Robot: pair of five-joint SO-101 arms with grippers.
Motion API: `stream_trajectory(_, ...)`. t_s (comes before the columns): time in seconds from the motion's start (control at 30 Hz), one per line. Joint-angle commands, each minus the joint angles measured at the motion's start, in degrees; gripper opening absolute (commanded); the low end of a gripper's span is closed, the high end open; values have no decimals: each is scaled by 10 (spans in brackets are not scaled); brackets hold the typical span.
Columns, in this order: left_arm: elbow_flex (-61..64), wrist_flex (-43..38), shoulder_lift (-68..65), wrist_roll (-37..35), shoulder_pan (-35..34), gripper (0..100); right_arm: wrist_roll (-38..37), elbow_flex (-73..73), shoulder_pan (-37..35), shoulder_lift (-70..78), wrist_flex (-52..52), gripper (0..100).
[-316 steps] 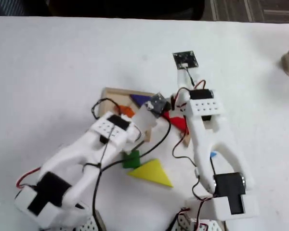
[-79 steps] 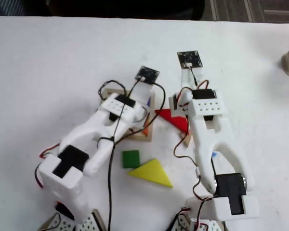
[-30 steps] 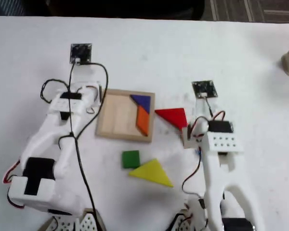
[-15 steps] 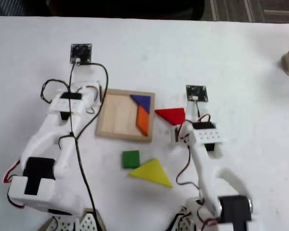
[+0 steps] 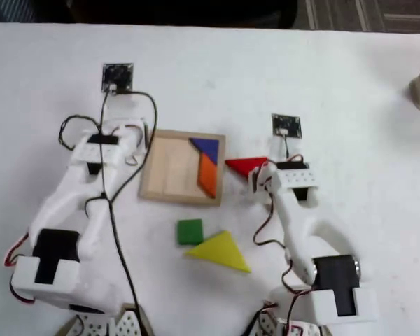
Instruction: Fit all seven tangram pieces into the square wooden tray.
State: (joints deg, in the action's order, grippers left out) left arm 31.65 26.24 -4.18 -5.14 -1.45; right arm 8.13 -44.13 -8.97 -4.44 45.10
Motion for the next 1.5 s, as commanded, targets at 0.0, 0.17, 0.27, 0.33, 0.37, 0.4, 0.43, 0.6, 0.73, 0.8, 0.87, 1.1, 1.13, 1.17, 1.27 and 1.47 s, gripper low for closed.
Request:
stream_trajectory(0.0,-3,-12,30,0,-6,24,6,23,-2,-2,-12,166)
stream_trajectory(0.17,-3,-12,30,0,-6,24,1,14,-1,-2,-7,166)
stream_trajectory(0.27,-3,-12,30,0,-6,24,1,7,0,-3,-5,166)
stream_trajectory(0.33,-3,-12,30,0,-6,24,1,10,0,-3,11,166)
stream_trajectory(0.37,-3,-12,30,0,-6,24,1,10,0,-3,15,166)
stream_trajectory(0.4,-3,-12,30,0,-6,24,1,10,0,-3,15,166)
stream_trajectory(0.43,-3,-12,30,0,-6,24,0,10,0,-3,15,166)
stream_trajectory(0.6,-3,-12,30,0,-6,24,0,10,0,-3,15,88)
stream_trajectory(0.73,-3,-12,30,0,-6,24,0,10,20,-4,15,63)
stream_trajectory(0.8,-3,-12,30,0,-6,24,-11,8,28,-7,16,62)
stream_trajectory(0.87,-3,-12,30,0,-6,24,-40,9,36,-8,22,60)
stream_trajectory(1.1,-3,-16,30,0,-9,24,-74,24,46,-58,106,62)
stream_trajectory(1.13,-3,-16,30,0,-9,24,-80,24,46,-74,116,62)
stream_trajectory(1.17,-3,-16,30,0,-9,24,-85,22,46,-91,124,62)
stream_trajectory(1.27,-3,-16,30,0,-9,24,-89,19,47,-136,148,62)
stream_trajectory(1.47,-3,-16,30,0,-9,24,-89,24,40,-192,156,63)
